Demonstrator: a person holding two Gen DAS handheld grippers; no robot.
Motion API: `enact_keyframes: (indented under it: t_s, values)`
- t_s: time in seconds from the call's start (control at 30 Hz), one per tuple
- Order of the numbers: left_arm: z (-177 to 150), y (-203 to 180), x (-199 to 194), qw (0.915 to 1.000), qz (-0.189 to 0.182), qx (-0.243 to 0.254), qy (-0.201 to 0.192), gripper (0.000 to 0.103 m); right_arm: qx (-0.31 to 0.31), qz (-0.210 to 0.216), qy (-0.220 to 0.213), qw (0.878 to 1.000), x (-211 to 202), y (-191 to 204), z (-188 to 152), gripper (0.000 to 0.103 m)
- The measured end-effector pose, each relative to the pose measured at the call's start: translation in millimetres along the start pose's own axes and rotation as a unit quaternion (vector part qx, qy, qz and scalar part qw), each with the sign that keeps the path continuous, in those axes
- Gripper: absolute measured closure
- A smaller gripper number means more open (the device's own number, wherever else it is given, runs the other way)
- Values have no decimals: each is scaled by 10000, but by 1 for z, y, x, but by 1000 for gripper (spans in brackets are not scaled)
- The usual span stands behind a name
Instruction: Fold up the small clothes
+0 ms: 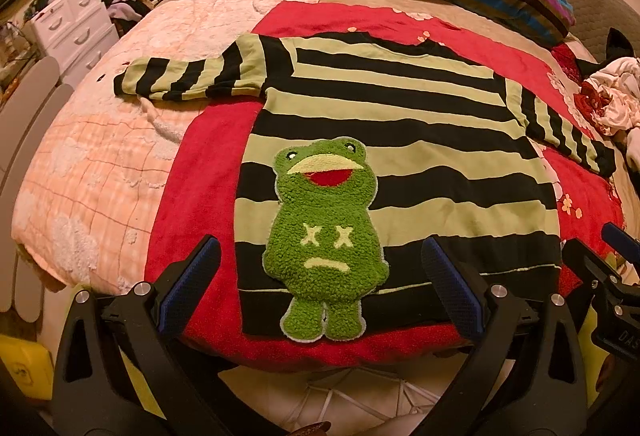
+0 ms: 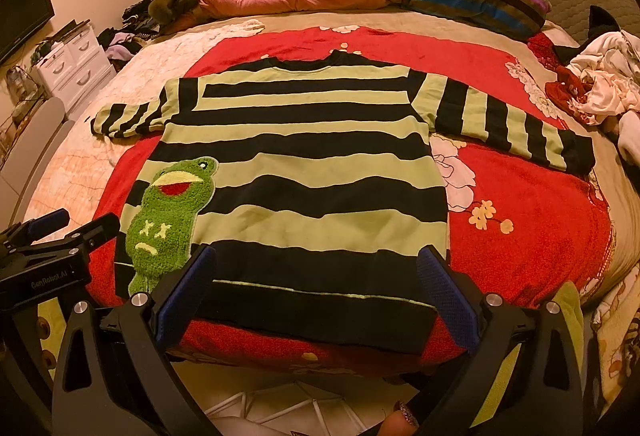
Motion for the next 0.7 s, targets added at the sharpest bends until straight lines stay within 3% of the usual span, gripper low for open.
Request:
enact_keyframes:
  t_s: [0.7]
  values:
    - [-1,2,2,10000,-12,18,18,9,52,-20,60,10000,4,-2,1,4]
Point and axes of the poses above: each gripper's, at about its wrist camera, not at the fingertips, and x roughly the way its jaws point, y to its left, z to its top, the point moved 1 cm from there along x, roughly the way its jaws point, and after that the axes turned 14 degrees about -z, right-handed, at the moved point
